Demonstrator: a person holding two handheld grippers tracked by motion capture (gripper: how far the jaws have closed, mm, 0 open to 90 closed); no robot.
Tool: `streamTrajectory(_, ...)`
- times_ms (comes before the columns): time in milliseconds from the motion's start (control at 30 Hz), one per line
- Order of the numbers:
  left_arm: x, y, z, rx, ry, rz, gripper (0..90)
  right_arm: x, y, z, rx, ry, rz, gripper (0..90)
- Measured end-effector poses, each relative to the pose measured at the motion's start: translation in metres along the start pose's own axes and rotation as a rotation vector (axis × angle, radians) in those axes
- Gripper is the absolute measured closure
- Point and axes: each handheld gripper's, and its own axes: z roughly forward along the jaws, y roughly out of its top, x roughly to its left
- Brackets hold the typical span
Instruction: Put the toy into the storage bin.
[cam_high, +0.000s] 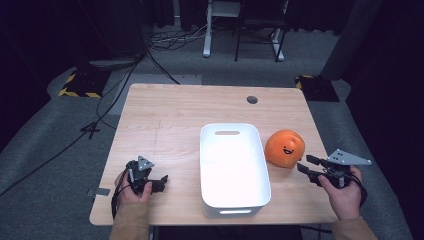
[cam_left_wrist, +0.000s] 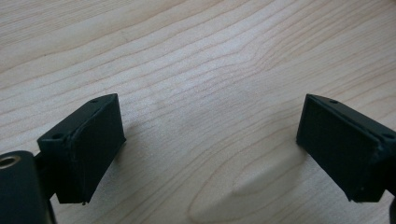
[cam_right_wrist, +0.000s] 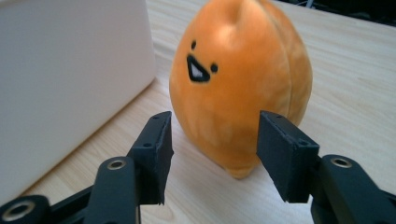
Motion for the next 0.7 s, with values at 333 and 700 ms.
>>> streamTrajectory(333, 0.000, 0.000, 0.000, 0.000, 0.000, 0.000, 7.8, -0.003, 0.024, 0.003, -0.087, -0.012, 0.010, 48.5)
streamTrajectory(700, 0.000, 0.000, 0.000, 0.000, 0.000, 0.000, 7.8, -0.016, 0.041, 0.016, -0.103, -0.003, 0.036, 51.5)
